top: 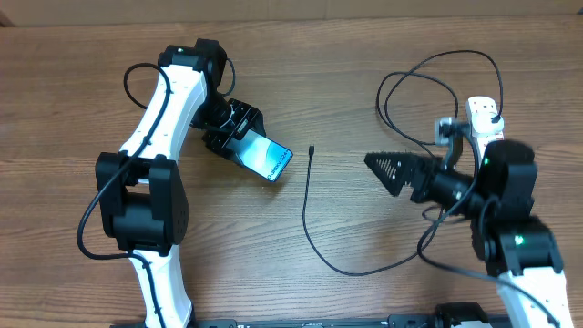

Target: Plug charger to phone and switch on socket

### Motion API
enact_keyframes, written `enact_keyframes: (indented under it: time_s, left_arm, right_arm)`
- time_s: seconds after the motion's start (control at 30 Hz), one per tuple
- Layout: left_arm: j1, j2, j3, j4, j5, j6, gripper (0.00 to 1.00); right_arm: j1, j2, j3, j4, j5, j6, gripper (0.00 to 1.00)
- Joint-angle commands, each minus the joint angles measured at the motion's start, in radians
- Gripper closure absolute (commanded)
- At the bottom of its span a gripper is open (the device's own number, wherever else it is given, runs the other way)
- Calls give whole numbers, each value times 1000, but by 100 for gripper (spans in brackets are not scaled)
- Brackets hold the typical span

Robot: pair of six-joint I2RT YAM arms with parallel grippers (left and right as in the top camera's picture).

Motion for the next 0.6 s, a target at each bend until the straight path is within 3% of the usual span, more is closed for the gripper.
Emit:
enact_keyframes:
  time_s: [0.0,0.1,0.17,0.3,0.57]
  left_arm:
    - [5,-9,28,4,64,-21,43]
    - [5,-9,28,4,65,-70,43]
    - [5,-9,28,3,65,-92,42]
    - [4,-9,28,3,76,-156,43]
    - [-1,-9,28,-7,108,-230,44]
  right_arm:
    - [1,51,47,58,-113,-16,0]
    - [3,116,46,74,-113,209,0]
    - [16,159,45,78,-106,210,0]
    - [100,273,45,78,44,233,20]
    - [258,443,45,233,206,353,27]
